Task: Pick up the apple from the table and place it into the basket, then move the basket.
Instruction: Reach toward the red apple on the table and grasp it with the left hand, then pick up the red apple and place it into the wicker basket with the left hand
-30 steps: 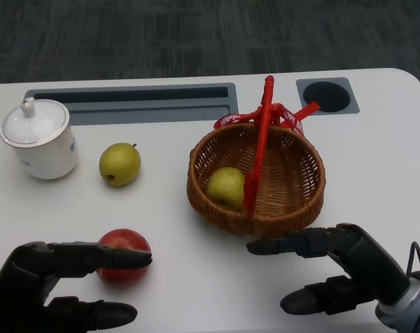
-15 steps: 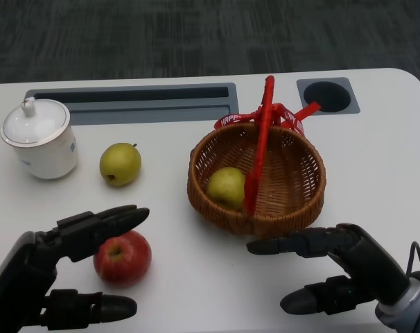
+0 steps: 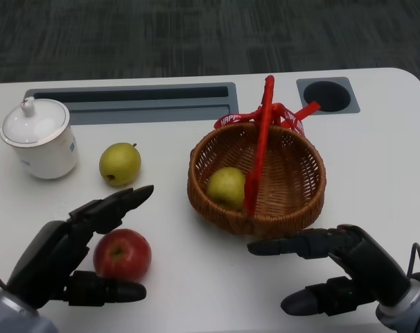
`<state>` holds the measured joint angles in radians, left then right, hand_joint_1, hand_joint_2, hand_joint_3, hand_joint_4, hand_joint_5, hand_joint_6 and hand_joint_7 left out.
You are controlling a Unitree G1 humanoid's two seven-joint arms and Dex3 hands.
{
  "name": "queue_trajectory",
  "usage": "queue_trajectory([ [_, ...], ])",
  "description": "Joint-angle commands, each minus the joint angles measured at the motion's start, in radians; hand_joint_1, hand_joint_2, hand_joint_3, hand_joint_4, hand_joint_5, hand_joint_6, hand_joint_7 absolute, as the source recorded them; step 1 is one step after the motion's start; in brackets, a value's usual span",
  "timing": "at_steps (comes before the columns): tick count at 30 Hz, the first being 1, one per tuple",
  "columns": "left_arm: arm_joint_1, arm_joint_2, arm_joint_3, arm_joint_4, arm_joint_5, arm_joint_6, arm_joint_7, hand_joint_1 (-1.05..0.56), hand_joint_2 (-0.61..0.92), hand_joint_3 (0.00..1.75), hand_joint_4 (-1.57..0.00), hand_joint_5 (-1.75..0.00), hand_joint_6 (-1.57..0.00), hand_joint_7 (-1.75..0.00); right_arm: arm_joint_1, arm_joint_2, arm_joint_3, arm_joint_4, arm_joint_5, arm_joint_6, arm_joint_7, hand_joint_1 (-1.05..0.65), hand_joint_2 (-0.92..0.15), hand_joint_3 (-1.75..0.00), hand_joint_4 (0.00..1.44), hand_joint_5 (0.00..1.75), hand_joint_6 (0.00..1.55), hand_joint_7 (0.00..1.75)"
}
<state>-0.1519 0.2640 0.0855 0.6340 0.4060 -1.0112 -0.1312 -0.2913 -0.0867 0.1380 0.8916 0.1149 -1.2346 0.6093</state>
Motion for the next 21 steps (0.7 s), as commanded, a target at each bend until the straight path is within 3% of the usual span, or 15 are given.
queue_trajectory([
  [1,-0.052,0.031,-0.041,0.102,0.036,0.020,0.073,-0.72,0.74,0.00,-0.26,-0.01,-0.29,-0.01,0.007,-0.008,0.000,-0.008,0.007,-0.003,-0.004,-0.48,-0.86,0.00,0.91,0.00,0.83,0.00],
  [13,-0.183,0.048,-0.205,0.430,0.118,0.086,0.284,-0.71,0.72,0.00,-0.37,-0.03,-0.38,-0.02,0.019,-0.011,0.004,-0.028,0.021,0.006,0.005,-0.48,-0.87,0.00,0.91,0.00,0.84,0.00],
  [21,-0.213,0.060,-0.321,0.499,0.211,0.203,0.475,-0.64,0.72,0.01,-0.43,-0.03,-0.43,-0.02,0.031,-0.014,0.008,-0.052,0.020,0.021,0.004,-0.49,-0.87,0.00,0.92,0.00,0.85,0.00],
])
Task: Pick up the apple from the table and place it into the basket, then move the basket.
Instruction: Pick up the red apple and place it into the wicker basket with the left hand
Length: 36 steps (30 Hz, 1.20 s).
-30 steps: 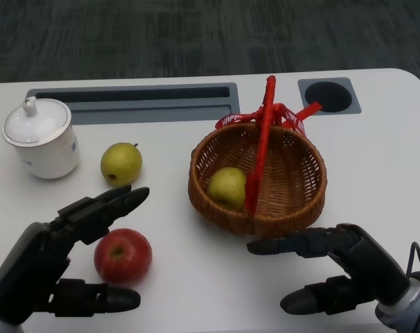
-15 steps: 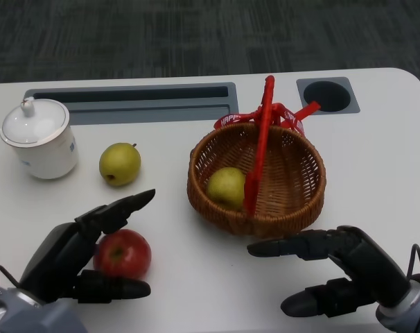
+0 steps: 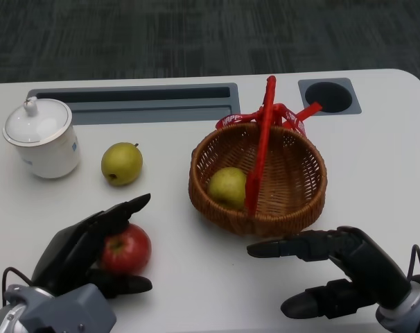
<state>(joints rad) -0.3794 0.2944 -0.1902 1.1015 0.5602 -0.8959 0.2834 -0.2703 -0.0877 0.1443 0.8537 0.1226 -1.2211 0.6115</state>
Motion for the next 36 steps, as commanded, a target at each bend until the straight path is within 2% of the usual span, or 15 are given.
queue_trajectory([
  [1,0.013,0.033,-0.064,0.031,0.073,0.105,0.088,-0.62,0.72,0.01,-0.43,-0.02,-0.44,-0.02,0.012,-0.013,0.002,-0.016,0.013,0.008,0.002,-0.49,-0.87,0.00,0.92,0.00,0.85,0.00],
  [5,0.018,0.035,-0.097,0.033,0.066,0.115,0.119,-0.53,0.74,0.01,-0.53,-0.04,-0.54,-0.04,0.022,-0.010,0.005,-0.028,0.015,0.012,0.001,-0.49,-0.87,0.00,0.93,0.00,0.85,0.00],
  [7,0.028,0.022,-0.082,0.036,0.014,0.081,0.099,-0.44,0.76,0.01,-0.67,-0.07,-0.65,-0.05,0.026,-0.010,0.008,-0.033,0.017,0.012,0.002,-0.49,-0.87,0.00,0.93,0.00,0.86,0.00],
  [11,0.059,-0.012,-0.033,0.024,-0.111,-0.007,0.059,-0.25,0.81,0.01,-1.06,-0.10,-0.97,-0.07,0.030,-0.010,0.010,-0.035,0.022,0.009,0.004,-0.48,-0.87,0.00,0.93,0.00,0.85,0.00],
  [13,0.081,-0.023,-0.010,0.001,-0.171,-0.051,0.030,-0.20,0.83,0.01,-1.16,-0.08,-1.06,-0.06,0.032,-0.011,0.010,-0.037,0.016,0.007,-0.001,-0.49,-0.88,0.00,0.93,0.00,0.85,0.00],
  [21,0.156,-0.055,0.058,-0.155,-0.314,-0.143,-0.065,-0.16,0.83,0.00,-1.20,-0.06,-1.10,-0.03,0.035,-0.013,0.010,-0.039,0.009,0.016,-0.005,-0.51,-0.89,0.00,0.94,0.00,0.86,0.00],
  [36,0.212,-0.097,0.134,-0.348,-0.293,-0.207,-0.052,-0.12,0.81,0.00,-1.23,-0.04,-1.13,-0.02,0.044,-0.014,0.011,-0.046,-0.014,0.016,-0.022,-0.53,-0.90,0.00,0.95,0.00,0.87,0.00],
])
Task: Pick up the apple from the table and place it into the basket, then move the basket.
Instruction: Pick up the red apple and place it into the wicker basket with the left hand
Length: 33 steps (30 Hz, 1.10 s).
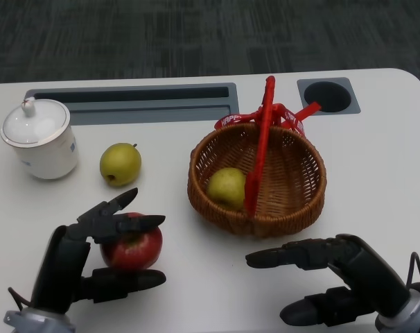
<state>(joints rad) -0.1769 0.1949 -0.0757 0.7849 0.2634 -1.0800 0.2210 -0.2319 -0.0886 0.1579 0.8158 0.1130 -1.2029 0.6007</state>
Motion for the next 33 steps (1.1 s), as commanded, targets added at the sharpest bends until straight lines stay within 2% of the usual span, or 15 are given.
queue_trajectory([
  [1,0.010,0.002,0.023,-0.040,0.006,-0.024,0.011,-0.12,0.80,0.00,-1.23,-0.04,-1.13,-0.02,0.005,-0.013,-0.002,-0.009,-0.004,-0.001,-0.011,-0.53,-0.91,0.00,0.95,0.00,0.87,0.00],
  [15,-0.038,-0.019,0.053,-0.171,0.003,-0.030,-0.006,-0.13,0.78,0.00,-1.26,-0.03,-1.15,-0.01,-0.001,-0.007,-0.004,0.004,-0.001,-0.008,-0.013,-0.52,-0.91,0.00,0.95,0.00,0.87,0.00],
  [24,-0.178,-0.024,0.048,-0.164,-0.071,0.040,-0.073,-0.13,0.78,0.00,-1.25,-0.02,-1.15,-0.01,0.015,-0.003,0.002,-0.009,0.001,-0.019,-0.021,-0.52,-0.90,0.00,0.95,0.00,0.87,0.00],
  [33,-0.376,-0.076,0.034,-0.017,-0.143,0.107,-0.176,-0.10,0.79,0.00,-1.26,-0.01,-1.15,0.00,0.042,-0.003,0.021,-0.055,0.038,-0.043,-0.018,-0.52,-0.92,-0.01,0.94,0.00,0.85,0.00],
])
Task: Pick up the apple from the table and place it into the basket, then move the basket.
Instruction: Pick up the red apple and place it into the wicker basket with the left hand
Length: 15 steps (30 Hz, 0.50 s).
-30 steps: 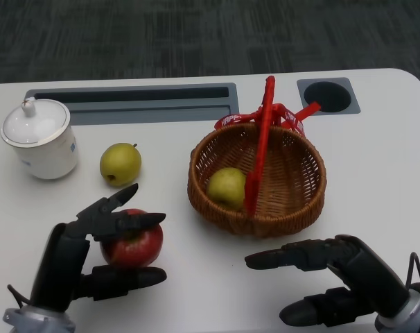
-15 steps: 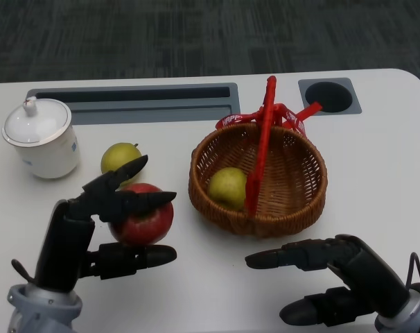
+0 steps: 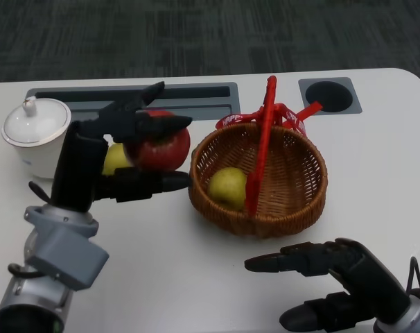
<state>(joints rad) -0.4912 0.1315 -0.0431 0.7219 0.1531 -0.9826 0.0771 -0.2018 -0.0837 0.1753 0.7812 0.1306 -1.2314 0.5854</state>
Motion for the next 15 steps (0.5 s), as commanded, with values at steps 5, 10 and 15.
queue_trajectory([
  [5,-0.167,-0.062,-0.005,0.176,-0.047,0.015,-0.088,-0.05,0.79,0.00,-1.25,-0.01,-1.13,0.00,0.024,-0.009,0.008,-0.046,0.027,-0.016,-0.007,-0.51,-0.92,-0.01,0.93,0.00,0.84,0.00],
  [10,-0.244,-0.117,0.001,0.288,-0.055,0.062,-0.119,-0.06,0.80,0.00,-1.23,0.00,-1.12,0.00,0.045,-0.010,0.009,-0.097,0.020,0.003,-0.022,-0.51,-0.91,0.00,0.93,0.00,0.84,0.00],
  [15,-0.306,-0.160,0.011,0.400,-0.068,0.097,-0.151,-0.07,0.80,0.01,-1.22,0.00,-1.11,0.00,0.070,-0.015,0.012,-0.154,0.011,0.025,-0.036,-0.51,-0.91,0.00,0.93,0.00,0.84,0.00],
])
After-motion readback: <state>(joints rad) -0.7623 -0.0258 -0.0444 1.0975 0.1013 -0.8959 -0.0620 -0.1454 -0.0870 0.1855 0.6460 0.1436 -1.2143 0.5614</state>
